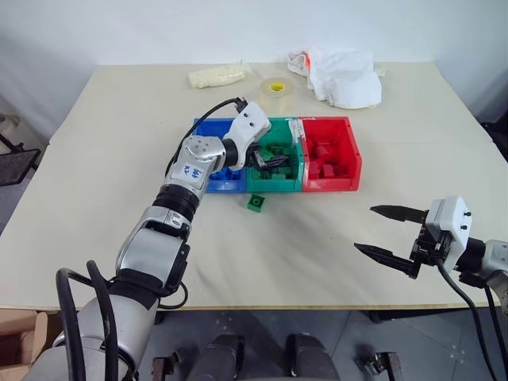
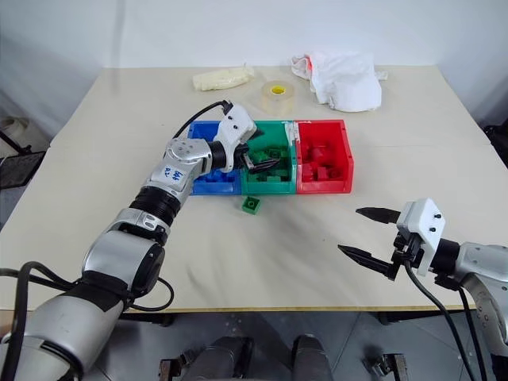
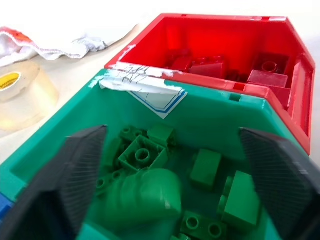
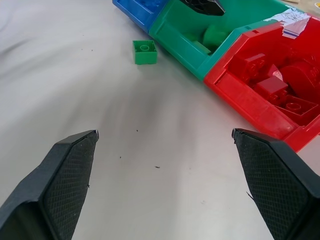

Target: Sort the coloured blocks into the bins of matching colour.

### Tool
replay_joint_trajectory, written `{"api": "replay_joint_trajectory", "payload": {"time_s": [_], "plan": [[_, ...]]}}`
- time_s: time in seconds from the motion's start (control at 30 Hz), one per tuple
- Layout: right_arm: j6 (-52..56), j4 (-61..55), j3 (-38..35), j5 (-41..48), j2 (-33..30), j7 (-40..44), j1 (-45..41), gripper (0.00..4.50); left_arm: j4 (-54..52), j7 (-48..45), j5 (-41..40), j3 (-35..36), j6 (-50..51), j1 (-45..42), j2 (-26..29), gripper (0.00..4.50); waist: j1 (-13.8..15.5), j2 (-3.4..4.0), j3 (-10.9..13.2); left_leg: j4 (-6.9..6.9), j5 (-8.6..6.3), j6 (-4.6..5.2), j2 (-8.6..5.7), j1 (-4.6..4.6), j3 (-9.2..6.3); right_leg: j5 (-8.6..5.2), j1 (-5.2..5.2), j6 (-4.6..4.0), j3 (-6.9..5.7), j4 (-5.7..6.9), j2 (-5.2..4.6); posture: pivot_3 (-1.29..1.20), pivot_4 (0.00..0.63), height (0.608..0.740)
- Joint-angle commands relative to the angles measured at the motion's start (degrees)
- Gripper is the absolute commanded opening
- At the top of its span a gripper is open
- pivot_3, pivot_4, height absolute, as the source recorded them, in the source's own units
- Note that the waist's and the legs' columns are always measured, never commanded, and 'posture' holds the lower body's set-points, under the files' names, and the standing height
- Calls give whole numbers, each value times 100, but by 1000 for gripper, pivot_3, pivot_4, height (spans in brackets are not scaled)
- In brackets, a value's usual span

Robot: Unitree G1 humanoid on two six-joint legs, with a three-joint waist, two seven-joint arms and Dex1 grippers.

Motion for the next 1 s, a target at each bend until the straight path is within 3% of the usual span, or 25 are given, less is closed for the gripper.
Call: {"api": "replay_joint_trajectory", "payload": {"time_s": [0.03, 0.2, 0.4, 0.67, 0.8, 1.0], "plan": [[-126, -5, 13, 3, 27, 6, -134, 4500, -735, -579, -281, 179, -116, 88, 172, 4478, -6, 0, 0, 0, 0, 0, 0, 0, 0, 0, 0, 0, 0, 1, 0, 0, 150, 740], [-192, 245, 214, -37, -43, 174, -437, 4500, -2291, -1677, -801, 297, 463, 859, 853, 4478, -92, 3, -2, -3, 0, -1, 6, -1, 2, 0, -9, 0, 6, 8, 1, 0, 150, 740], [-345, 748, 476, -119, -106, 553, -947, 4500, -4516, -2802, -1658, 568, 1342, 2528, 2077, 4478, -165, 10, -6, -6, -2, -4, 12, 4, -7, 0, -9, -1, 10, 9, -9, 0, 150, 740], [-560, 1258, 691, -160, -157, 1105, -1365, 4500, -6104, -2932, -2079, 1055, 1986, 4642, 3159, 4478, -101, 14, -7, 1, -4, -2, 8, 3, -23, 0, 4, -1, 13, -12, -18, 0, 150, 740], [-615, 1541, 796, -245, -175, 1261, -1624, 4500, -6663, -2700, -2215, 1696, 2216, 5792, 3565, 4478, -97, 15, -6, -2, -4, -2, 10, 4, -21, -1, 4, -3, 16, -22, -19, 0, 150, 740], [-652, 1693, 916, -317, -113, 1356, -1827, 4500, -7193, -2374, -2451, 1782, 2456, 5997, 3532, 4478, -10, 16, -6, 0, -6, -3, 10, 4, -23, -2, 9, -5, 19, -30, -22, 0, 150, 740]]}}
